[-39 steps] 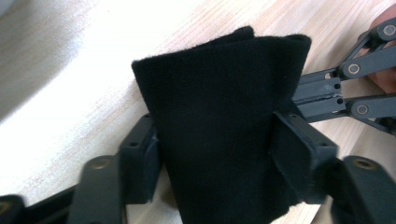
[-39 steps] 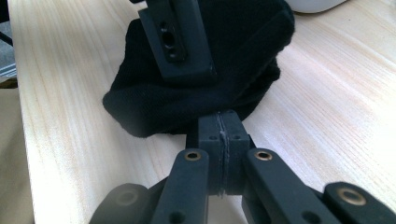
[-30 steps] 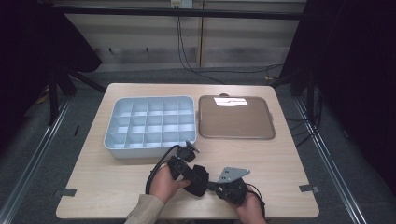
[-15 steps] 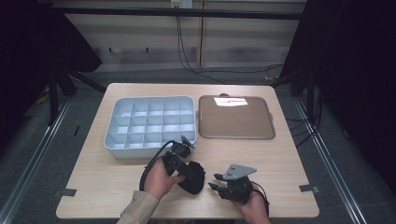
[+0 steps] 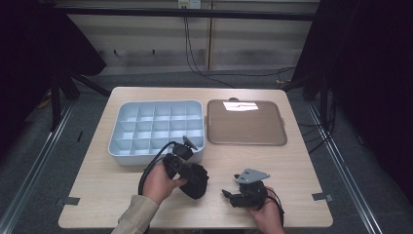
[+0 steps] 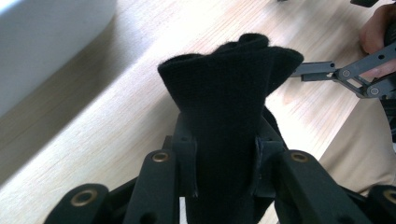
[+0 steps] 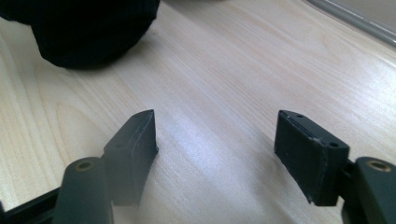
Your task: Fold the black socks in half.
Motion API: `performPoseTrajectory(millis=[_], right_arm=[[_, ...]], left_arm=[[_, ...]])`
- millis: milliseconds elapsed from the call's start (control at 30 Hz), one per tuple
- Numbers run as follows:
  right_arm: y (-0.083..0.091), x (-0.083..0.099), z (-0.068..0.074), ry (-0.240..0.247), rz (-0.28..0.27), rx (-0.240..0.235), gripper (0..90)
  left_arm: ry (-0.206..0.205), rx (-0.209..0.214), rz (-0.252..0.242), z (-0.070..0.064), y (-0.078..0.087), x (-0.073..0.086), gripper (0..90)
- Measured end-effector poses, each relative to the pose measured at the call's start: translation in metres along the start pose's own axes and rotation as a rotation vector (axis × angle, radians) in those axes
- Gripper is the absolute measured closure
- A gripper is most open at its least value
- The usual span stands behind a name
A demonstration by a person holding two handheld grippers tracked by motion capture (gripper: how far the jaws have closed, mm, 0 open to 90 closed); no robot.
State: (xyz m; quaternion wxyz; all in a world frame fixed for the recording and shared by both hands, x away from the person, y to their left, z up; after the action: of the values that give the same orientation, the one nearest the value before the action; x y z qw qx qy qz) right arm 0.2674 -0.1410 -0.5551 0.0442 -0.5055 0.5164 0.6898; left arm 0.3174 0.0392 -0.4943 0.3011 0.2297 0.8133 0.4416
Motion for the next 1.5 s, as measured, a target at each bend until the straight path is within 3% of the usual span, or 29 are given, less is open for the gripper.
performPoseTrajectory(millis=[500, 700, 867, 933, 967, 1133, 1500], right_arm=[[-0.002, 0.001, -0.004, -0.029, 0.013, -0.012, 22.9], [-0.002, 0.001, -0.004, -0.028, 0.014, -0.011, 22.5], [-0.002, 0.001, -0.003, -0.026, 0.017, -0.016, 21.4], [-0.002, 0.001, -0.003, -0.027, 0.017, -0.017, 21.4], [-0.002, 0.001, -0.003, -0.027, 0.017, -0.016, 21.4], [-0.002, 0.001, -0.003, -0.027, 0.021, -0.020, 19.7], [-0.003, 0.002, -0.001, -0.025, 0.028, -0.027, 16.9]], left_arm=[[0.017, -0.017, -0.012, 0.009, 0.018, 0.003, 69.0], [0.012, -0.026, -0.014, 0.013, 0.026, 0.005, 69.0], [0.032, -0.033, -0.022, 0.017, 0.032, 0.007, 69.0], [0.019, -0.032, -0.013, 0.019, 0.036, 0.008, 69.0], [0.033, -0.032, -0.027, 0.019, 0.037, 0.007, 69.0], [0.020, -0.051, -0.014, 0.021, 0.042, 0.009, 68.9], [0.037, -0.049, -0.018, 0.026, 0.050, 0.008, 69.0]])
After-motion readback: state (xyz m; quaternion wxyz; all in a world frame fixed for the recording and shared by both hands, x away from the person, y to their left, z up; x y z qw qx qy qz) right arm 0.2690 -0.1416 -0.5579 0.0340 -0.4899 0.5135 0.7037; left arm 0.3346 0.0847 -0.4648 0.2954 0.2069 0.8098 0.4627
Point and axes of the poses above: each handheld gripper's, and its own axes: y roughly backward along the jaws, x roughly out of its underside, z roughly to its left, the point moved 7 cm from there along -y, roughly forward along the jaws, and after that the axes turned 3 degrees about x, right-handed, at the moved point
